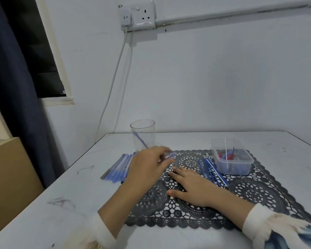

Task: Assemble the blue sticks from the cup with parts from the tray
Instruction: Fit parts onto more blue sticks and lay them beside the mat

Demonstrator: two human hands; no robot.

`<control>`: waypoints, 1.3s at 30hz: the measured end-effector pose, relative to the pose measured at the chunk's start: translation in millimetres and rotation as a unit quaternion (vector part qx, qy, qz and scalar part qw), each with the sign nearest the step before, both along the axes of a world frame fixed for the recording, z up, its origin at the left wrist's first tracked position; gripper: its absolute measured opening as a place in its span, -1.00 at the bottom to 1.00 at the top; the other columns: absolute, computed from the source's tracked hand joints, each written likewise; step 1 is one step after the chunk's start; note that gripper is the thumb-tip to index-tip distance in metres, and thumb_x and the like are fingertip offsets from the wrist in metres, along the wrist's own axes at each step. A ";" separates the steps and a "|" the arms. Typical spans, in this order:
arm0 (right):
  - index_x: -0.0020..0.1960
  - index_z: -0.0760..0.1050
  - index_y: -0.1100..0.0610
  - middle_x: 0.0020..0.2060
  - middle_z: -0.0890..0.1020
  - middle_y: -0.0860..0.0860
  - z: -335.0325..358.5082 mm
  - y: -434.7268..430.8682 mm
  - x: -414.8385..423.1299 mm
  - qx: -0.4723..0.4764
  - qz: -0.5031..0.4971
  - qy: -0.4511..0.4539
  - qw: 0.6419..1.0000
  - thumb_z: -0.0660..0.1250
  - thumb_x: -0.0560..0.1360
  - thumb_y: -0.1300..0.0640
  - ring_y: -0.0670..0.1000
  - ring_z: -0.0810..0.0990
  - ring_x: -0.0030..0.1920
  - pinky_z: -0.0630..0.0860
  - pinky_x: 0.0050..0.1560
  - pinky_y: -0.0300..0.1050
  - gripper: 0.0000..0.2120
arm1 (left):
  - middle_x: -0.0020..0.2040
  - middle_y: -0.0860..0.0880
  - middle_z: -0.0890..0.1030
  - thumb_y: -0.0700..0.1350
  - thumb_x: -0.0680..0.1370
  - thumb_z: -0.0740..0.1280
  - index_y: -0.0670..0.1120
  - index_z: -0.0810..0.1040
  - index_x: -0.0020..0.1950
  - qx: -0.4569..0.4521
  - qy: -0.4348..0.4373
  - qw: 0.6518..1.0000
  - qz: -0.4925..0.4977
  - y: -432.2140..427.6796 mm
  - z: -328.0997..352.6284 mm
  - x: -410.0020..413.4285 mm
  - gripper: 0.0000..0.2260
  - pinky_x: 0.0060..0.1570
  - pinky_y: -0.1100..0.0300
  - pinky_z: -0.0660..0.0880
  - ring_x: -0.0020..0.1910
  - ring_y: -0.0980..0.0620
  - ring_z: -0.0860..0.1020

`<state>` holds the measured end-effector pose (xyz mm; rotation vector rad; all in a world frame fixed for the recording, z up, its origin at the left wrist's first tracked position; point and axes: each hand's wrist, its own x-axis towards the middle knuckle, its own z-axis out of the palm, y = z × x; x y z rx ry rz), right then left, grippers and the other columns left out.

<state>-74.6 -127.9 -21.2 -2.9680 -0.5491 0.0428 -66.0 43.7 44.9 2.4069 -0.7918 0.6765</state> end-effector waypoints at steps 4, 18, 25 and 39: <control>0.53 -0.09 -0.03 0.52 -0.03 0.01 -0.3 -0.3 -1.5 0.005 0.000 -0.003 1.000 -0.29 0.22 -0.51 0.02 -0.07 0.50 -0.10 0.46 -0.04 -0.02 | -0.32 0.17 0.51 0.10 0.41 0.43 0.07 0.55 -0.13 -0.012 0.069 0.997 0.035 8.1 -22.4 2.1 -0.84 -0.30 0.39 0.33 -0.31 0.23 0.47; 0.35 0.34 -0.02 0.20 0.50 -0.08 9.6 1.0 -3.5 0.092 -0.023 -0.167 0.981 0.13 0.55 -0.16 -0.09 0.43 0.21 0.41 0.17 -0.15 -0.58 | -0.12 0.13 0.54 -0.10 0.46 0.41 0.00 0.64 0.04 0.018 0.109 0.994 -0.022 5.5 -42.8 9.6 -0.83 -0.06 0.33 0.43 -0.14 0.19 0.49; 0.04 0.55 0.09 -0.07 0.60 -0.03 6.8 -5.5 5.0 0.073 0.028 -0.245 0.966 0.25 0.53 0.00 0.01 0.56 -0.03 0.51 -0.02 -0.06 -0.79 | -0.19 0.15 0.61 0.02 0.42 0.44 0.07 0.62 -0.07 0.016 0.113 0.993 -0.006 2.2 -39.8 3.0 -0.88 -0.12 0.23 0.50 -0.22 0.21 0.52; -0.21 0.60 0.09 -0.30 0.64 -0.04 8.7 -11.9 10.3 0.050 0.065 -0.401 0.912 0.14 0.47 0.00 -0.01 0.60 -0.29 0.55 -0.29 -0.15 -0.70 | -0.13 0.12 0.65 0.02 0.50 0.35 0.05 0.63 0.03 0.014 0.057 0.998 0.036 3.4 -36.2 1.5 -0.84 -0.07 0.21 0.50 -0.18 0.17 0.54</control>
